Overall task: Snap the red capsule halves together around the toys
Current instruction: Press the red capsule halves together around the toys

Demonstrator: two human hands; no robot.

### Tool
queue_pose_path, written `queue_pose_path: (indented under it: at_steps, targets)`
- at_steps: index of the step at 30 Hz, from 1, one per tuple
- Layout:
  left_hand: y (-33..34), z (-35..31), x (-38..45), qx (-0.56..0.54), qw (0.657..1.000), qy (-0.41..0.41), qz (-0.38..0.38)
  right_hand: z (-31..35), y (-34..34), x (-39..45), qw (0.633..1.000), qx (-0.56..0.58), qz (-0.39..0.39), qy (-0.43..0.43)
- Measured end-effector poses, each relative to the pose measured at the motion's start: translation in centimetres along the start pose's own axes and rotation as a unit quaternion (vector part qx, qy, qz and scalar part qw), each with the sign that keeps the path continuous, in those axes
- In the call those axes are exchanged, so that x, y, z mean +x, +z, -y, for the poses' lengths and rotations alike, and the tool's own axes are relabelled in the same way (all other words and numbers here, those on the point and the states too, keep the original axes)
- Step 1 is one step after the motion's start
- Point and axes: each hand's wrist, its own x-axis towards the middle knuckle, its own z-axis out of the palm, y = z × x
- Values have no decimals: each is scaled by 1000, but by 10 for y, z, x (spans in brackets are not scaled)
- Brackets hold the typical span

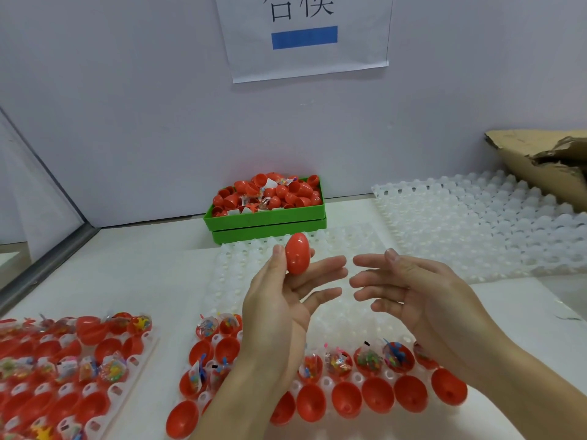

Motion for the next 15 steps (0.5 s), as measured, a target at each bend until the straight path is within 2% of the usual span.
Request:
queue_pose_path:
  at_steps: [6, 9, 11, 15]
  targets:
    - [-2, 2, 3, 41, 998, 48, 1, -3, -1, -1, 1000, -20, 5, -18]
    - [-2, 3, 2, 74, 995, 70, 14, -5, 1, -2, 994, -86, -3, -70]
    - [-1, 5, 1, 119, 988, 92, 37, -7, 2, -5, 972, -183, -21, -149]
    - [4, 12, -5, 207, 967, 101, 109, -15, 9, -10, 916, -294, 17, -274]
